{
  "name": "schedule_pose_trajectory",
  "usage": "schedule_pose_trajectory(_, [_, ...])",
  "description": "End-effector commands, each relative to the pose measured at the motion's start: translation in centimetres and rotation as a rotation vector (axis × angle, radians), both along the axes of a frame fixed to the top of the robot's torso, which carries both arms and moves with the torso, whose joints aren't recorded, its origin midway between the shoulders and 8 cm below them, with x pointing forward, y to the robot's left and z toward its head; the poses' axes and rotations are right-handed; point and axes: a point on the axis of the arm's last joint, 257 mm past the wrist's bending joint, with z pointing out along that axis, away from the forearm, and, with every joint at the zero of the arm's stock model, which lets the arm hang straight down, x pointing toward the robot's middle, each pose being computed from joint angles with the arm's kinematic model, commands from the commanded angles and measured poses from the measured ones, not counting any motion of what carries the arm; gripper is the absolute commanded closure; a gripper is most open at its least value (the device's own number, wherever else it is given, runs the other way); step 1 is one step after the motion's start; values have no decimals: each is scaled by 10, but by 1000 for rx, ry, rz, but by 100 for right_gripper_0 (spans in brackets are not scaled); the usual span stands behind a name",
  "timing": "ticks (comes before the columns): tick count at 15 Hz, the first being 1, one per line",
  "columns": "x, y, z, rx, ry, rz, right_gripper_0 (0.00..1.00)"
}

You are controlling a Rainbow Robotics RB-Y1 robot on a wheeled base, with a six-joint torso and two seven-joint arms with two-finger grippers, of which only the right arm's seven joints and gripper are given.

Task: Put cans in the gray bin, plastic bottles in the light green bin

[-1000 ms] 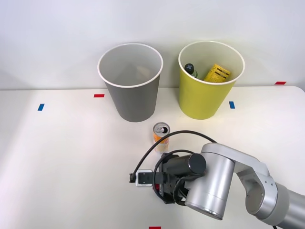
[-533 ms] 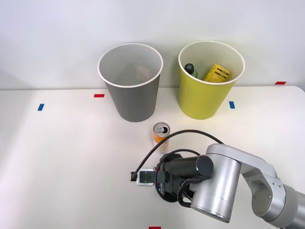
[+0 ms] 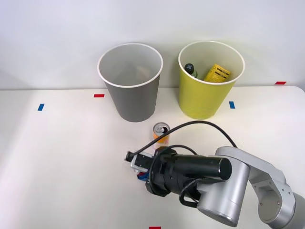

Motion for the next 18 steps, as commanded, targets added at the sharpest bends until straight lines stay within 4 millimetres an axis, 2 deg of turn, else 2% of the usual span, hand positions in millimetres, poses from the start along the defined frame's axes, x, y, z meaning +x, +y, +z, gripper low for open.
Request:
schedule_pose_trajectory(1, [14,11,37,185,-21,-32,100])
schedule_pose_trajectory(11, [41,12,169,672,-41,-67,100])
schedule_pose_trajectory(18, [71,21,237,828,-83,-96,100])
